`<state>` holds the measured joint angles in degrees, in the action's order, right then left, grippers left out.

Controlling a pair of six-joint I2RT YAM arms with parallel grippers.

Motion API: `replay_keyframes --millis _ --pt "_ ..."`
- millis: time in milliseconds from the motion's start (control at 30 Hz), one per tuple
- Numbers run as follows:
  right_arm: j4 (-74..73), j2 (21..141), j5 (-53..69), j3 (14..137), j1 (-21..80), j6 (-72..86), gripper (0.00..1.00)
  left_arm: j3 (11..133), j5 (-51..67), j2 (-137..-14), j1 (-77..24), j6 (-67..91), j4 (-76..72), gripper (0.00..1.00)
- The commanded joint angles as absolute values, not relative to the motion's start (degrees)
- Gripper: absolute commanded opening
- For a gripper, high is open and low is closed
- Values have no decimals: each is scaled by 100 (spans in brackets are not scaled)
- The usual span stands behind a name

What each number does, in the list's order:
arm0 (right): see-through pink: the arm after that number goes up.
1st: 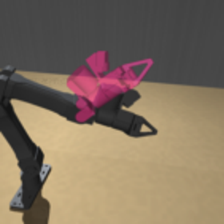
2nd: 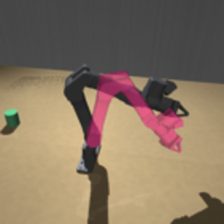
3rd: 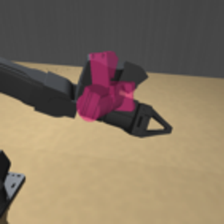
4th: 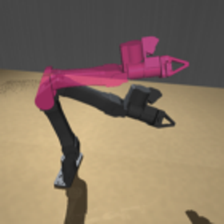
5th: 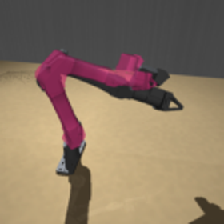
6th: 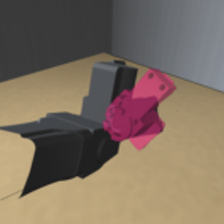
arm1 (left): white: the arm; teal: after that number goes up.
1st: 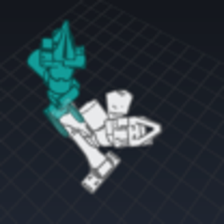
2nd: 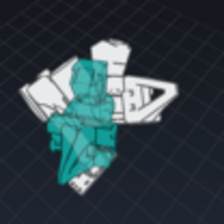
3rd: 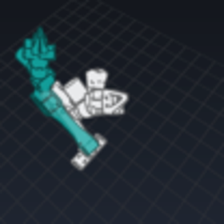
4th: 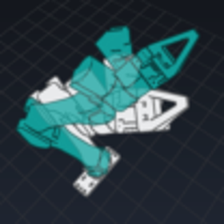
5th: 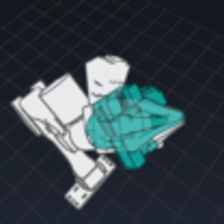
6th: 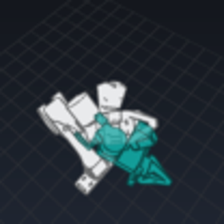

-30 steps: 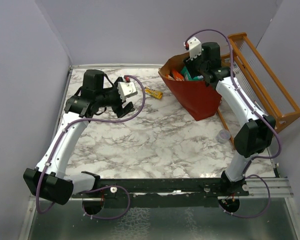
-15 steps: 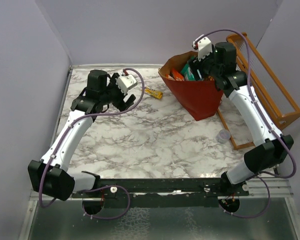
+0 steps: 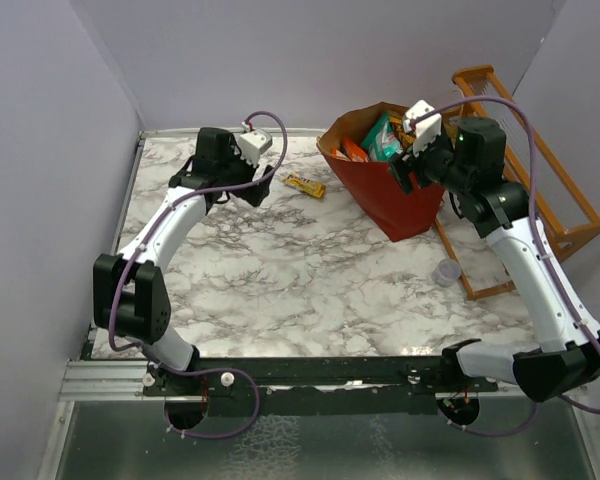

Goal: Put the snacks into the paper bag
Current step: Place the snack in the paper bag, then pick up the snack from the center of the board.

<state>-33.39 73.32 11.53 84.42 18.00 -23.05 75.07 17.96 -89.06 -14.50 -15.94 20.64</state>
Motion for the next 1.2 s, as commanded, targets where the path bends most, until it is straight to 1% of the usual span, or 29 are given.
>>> replay_keyframes --millis 0,67,167,200,333,433,633,833,900,1067,1167 --pt "-3336 6892 1229 7948 1810 -2633 76 8113 2067 -9392 -1259 -1038 1941 92" --pt "-3294 6737 1180 7723 1798 -2688 81 8289 2312 -9652 -1156 -824 1935 92" --pt "-3304 6561 1372 7496 1678 -2724 98 8518 2639 -10124 -1031 -557 1850 94" --pt "-3317 6529 1500 7447 1612 -2715 100 8600 2701 -10268 -1000 -483 1830 94" --pt "-3384 6436 2108 7385 1301 -2626 99 8984 3023 -10855 -904 -205 1728 99" --pt "-3590 6454 2392 7473 1169 -2649 99 9295 3188 -11308 -855 -37 1656 99" --pt "-3779 6554 2458 7577 1018 -2735 99 9985 3721 -12361 -811 405 1396 98" --pt "-3788 6726 2521 7568 943 -2757 99 11051 4366 -13498 -756 1235 1158 88" --pt "-3819 6749 2567 7552 927 -2805 99 11307 4433 -13757 -756 1433 1068 86" --pt "-3839 6808 2573 7501 888 -2848 99 11583 4576 -14148 -756 1834 875 80" --pt "-3808 6879 2600 7505 888 -2822 99 11562 4625 -14234 -756 1914 800 75"
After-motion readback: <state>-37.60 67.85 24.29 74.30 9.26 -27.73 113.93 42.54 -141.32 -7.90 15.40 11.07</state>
